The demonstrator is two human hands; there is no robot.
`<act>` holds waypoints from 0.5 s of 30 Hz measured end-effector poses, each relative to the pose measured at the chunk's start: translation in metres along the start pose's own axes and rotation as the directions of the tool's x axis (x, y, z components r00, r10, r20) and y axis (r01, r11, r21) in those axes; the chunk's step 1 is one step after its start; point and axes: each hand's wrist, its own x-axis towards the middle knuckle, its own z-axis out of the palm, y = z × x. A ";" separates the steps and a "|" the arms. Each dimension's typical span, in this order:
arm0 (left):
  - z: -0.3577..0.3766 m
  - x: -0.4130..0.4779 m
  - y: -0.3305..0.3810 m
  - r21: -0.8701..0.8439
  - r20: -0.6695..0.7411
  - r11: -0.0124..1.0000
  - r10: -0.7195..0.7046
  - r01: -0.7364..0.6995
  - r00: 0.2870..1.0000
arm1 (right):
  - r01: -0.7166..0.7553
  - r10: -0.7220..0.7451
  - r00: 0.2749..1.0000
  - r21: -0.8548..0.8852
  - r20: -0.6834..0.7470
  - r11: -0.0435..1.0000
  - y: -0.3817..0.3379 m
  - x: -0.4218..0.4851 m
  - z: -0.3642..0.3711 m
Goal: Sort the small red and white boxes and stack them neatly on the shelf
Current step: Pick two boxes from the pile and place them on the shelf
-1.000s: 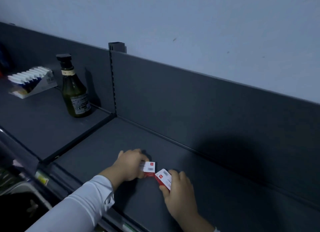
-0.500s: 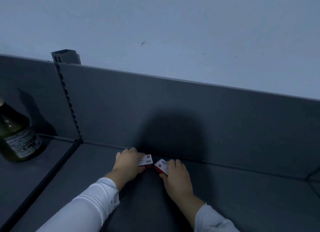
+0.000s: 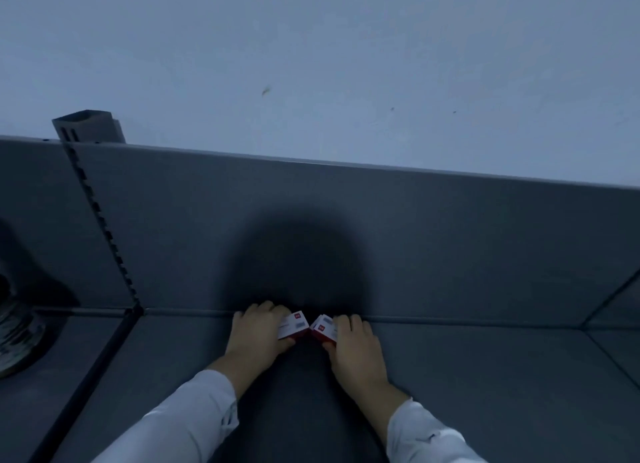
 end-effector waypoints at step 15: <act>-0.009 -0.013 0.011 -0.078 -0.073 0.997 0.018 -0.023 0.997 | -0.072 0.069 0.997 0.073 0.043 0.995 0.007 -0.015 -0.021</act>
